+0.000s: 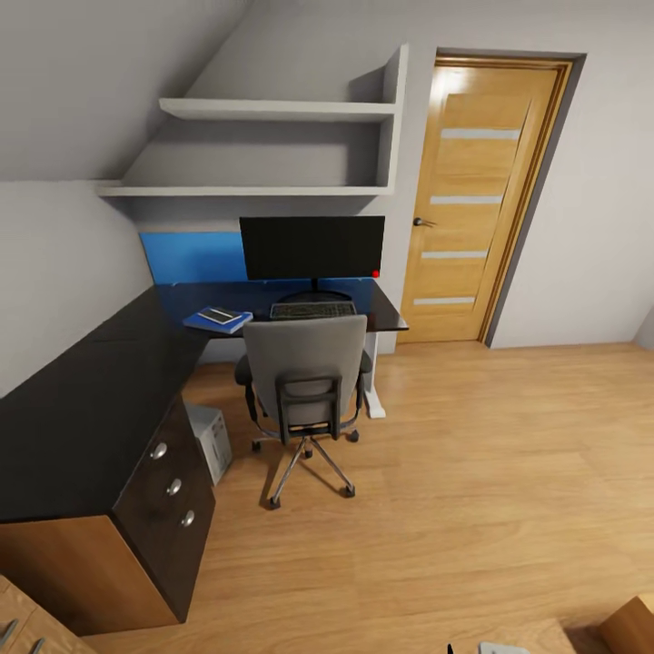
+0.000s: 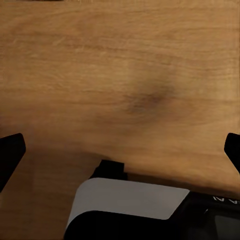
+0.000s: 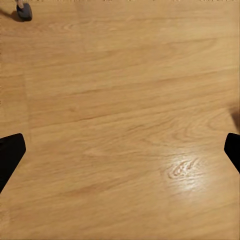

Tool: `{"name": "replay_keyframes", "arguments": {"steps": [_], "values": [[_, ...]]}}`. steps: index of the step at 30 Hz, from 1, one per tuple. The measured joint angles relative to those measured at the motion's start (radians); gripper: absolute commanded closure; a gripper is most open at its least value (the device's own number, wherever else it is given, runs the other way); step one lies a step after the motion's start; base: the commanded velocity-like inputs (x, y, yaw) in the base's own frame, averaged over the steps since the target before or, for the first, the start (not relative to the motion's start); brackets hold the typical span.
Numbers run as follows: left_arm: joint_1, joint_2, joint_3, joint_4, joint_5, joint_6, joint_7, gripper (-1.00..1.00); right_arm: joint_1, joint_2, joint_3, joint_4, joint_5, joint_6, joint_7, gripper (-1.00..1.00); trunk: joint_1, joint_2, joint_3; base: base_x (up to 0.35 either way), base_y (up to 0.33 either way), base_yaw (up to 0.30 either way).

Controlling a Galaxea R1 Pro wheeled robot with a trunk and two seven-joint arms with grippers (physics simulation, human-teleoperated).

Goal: In the bedroom, organize the workspace by keeping the computer under the desk, ensuring the monitor is on the desk, placing the keyboard on the desk next to the monitor, placing the mouse on the desk next to the keyboard, moving the folder from the swivel chair onto the desk next to the mouse, stacking the notebook on top of the folder with the pen on top of the notebook, and positioning the swivel chair next to the desk.

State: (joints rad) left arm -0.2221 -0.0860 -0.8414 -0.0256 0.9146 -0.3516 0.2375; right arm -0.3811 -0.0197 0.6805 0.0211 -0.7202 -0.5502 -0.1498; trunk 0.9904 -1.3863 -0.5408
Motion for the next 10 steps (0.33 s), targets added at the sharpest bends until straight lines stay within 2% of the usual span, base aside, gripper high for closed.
{"name": "replay_keyframes", "arguments": {"steps": [4, 10], "values": [[0.0, 0.002, 0.002, 0.0, -0.003, -0.016, 0.002, -1.0, 0.0, 0.0, 0.0, 0.0, 0.0, 0.0, 0.0, -1.0, -0.015, 0.028, 0.013, 0.0, 0.0, 0.0], [0.0, 0.002, 0.002, 0.0, 0.005, -0.13, 0.002, -1.0, 0.0, 0.0, 0.0, 0.0, 0.0, 0.0, 0.0, -1.0, -0.038, 0.07, 0.031, 0.0, 0.0, 0.0]]}}
